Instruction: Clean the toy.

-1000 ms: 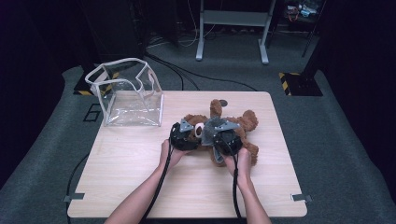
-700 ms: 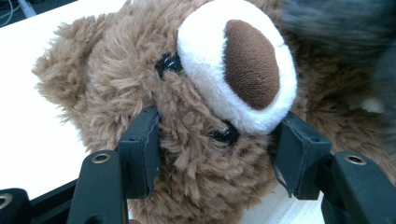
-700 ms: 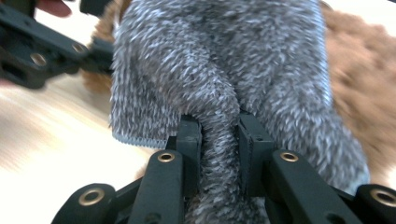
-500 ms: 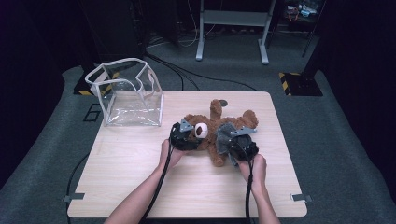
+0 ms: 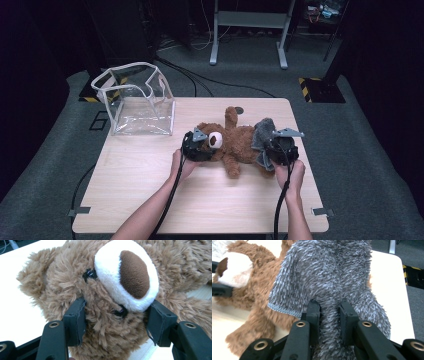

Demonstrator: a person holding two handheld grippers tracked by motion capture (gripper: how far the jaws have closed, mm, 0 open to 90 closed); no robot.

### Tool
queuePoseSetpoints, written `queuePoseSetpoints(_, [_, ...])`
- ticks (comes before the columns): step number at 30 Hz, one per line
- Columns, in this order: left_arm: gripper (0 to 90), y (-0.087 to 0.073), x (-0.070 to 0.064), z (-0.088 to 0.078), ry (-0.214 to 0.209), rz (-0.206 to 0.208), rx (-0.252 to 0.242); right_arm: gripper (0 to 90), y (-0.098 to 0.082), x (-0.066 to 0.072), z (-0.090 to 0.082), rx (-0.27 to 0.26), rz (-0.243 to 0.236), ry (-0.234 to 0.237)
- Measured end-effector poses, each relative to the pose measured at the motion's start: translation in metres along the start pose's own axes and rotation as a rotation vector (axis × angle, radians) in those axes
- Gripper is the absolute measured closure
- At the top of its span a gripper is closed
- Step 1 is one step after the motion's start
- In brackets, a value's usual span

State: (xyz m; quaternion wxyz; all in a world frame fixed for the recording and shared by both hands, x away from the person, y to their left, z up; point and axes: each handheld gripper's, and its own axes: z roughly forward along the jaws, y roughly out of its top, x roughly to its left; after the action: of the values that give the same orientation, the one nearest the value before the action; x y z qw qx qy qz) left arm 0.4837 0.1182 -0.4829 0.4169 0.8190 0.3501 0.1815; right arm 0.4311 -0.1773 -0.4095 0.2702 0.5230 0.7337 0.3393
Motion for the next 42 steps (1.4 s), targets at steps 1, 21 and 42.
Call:
queuePoseSetpoints(1, [39.1, 0.000, 0.000, 0.000, 0.002, -0.001, -0.005, 73.3, 0.002, -0.001, 0.005, 0.009, 0.004, 0.006])
queuePoseSetpoints(21, [39.3, -0.003, 0.002, -0.001, -0.018, 0.019, -0.007, 73.2, 0.005, -0.040, 0.072, 0.207, 0.123, -0.100])
queuePoseSetpoints(42, [39.3, -0.003, 0.001, 0.000, -0.009, 0.016, -0.009, 72.6, 0.012, -0.030, 0.010, 0.039, 0.091, -0.023])
